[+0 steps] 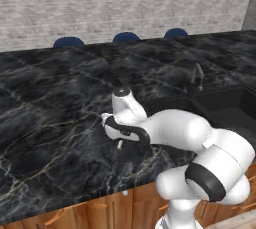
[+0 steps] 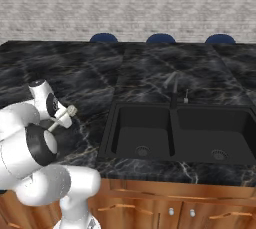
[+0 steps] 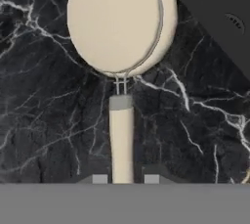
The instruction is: Grab the spray bottle from the cabinet, then place it next to the cutting board for sanitizing. Then grab the dish brush from the countertop next to the sink and place it next to the cutting board.
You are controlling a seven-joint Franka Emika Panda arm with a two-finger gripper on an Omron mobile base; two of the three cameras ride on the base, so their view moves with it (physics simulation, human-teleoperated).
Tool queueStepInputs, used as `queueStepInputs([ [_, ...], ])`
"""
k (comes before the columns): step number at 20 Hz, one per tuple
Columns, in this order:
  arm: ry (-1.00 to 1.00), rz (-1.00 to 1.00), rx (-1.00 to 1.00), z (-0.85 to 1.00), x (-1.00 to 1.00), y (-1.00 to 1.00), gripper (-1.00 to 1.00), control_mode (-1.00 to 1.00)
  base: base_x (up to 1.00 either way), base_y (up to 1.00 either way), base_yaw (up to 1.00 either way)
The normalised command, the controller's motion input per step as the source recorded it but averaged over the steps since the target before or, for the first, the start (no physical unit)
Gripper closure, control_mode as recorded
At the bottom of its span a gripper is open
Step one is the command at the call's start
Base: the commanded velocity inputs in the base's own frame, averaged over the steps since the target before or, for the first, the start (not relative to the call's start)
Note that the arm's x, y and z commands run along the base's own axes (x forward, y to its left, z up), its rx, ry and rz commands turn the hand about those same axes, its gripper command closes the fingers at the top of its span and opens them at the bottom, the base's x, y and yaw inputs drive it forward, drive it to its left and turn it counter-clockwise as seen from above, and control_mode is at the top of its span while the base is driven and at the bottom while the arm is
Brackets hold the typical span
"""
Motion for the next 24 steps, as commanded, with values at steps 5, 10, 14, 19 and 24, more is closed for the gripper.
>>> queueStepInputs([
  [5, -0.44, -0.02, 0.16, 0.96, -1.0, -0.45, 1.0, -1.0, 0.0, 0.0, 0.0],
  [10, -0.22, -0.01, 0.12, 1.0, -0.96, -0.46, 1.0, -1.0, 0.0, 0.0, 0.0],
  [14, -0.23, 0.0, 0.18, 1.0, -0.86, -0.24, 1.0, -1.0, 0.0, 0.0, 0.0],
  [19, -0.18, 0.0, 0.16, 1.0, -0.75, -0.21, 1.0, -1.0, 0.0, 0.0, 0.0],
  [24, -0.04, -0.01, 0.08, 0.68, -0.71, -0.32, 1.0, -1.0, 0.0, 0.0, 0.0],
])
